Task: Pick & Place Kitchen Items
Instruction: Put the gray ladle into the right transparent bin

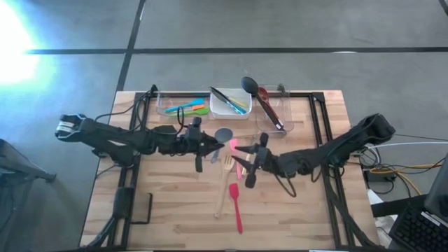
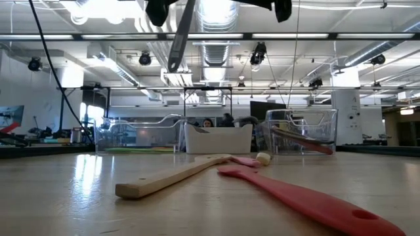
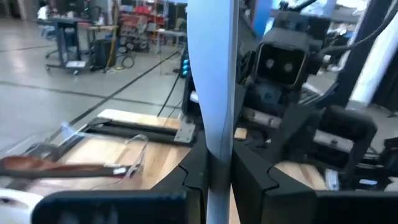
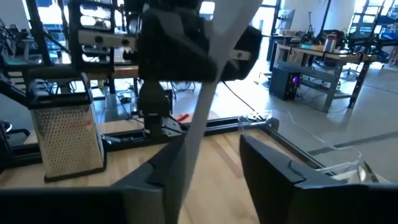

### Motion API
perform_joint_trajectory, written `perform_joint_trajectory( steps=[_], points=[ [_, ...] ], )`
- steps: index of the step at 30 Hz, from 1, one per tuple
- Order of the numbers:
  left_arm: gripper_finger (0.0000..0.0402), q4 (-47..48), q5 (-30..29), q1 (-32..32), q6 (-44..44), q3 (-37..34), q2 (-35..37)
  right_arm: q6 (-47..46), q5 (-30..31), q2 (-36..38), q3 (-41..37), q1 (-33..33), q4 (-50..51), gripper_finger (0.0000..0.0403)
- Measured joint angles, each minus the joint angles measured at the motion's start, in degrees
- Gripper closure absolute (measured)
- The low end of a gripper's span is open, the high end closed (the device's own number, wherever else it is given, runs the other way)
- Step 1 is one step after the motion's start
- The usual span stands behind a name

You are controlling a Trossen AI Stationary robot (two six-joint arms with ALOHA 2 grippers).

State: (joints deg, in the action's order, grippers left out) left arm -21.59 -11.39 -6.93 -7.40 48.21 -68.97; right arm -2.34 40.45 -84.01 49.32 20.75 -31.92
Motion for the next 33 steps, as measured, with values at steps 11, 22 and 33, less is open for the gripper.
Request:
perform_joint_trajectory(
  steps=[11,22,33],
  points=[
    [0.0355,-2.78,1.88,0.12,0.38,0.04,-0.29,1.06,-0.15,-9.15,10.24,-0.02,0.08,0.0196],
    [0.0356,-4.81,7.61,0.23,1.65,0.08,-0.22,4.04,-0.31,-14.67,19.51,-1.51,5.43,0.0213],
    [0.0356,-3.59,9.65,0.07,1.72,0.09,0.98,-4.8,4.34,-10.78,18.78,-1.85,19.71,0.0226]
  ],
)
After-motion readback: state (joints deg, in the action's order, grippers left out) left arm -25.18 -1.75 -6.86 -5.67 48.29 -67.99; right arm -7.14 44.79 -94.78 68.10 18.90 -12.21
